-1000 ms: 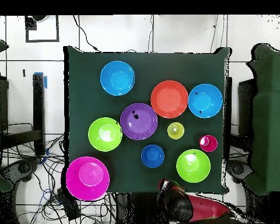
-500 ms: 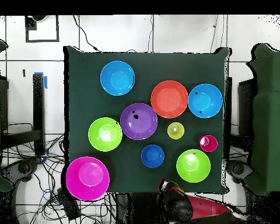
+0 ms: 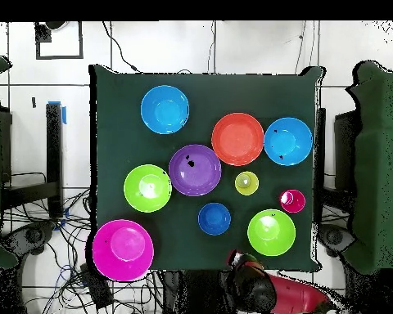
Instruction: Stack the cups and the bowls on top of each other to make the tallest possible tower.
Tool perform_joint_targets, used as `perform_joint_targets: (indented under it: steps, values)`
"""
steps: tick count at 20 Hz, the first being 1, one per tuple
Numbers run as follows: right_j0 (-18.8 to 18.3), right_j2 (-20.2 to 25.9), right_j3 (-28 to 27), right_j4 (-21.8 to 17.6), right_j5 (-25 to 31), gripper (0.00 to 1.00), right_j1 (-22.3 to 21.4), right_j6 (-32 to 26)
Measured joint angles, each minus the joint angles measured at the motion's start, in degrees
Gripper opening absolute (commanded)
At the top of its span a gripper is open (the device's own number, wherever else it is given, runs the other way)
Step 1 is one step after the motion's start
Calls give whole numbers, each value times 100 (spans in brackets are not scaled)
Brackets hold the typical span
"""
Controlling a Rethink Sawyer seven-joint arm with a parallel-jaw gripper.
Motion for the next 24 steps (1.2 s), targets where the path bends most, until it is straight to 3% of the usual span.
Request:
perform_joint_targets:
  steps: [11, 24]
  values:
    - [1, -1, -141, 0, 0, 100, -43, 0]
    - [0, 0, -343, 0, 0, 100, 193, 0]
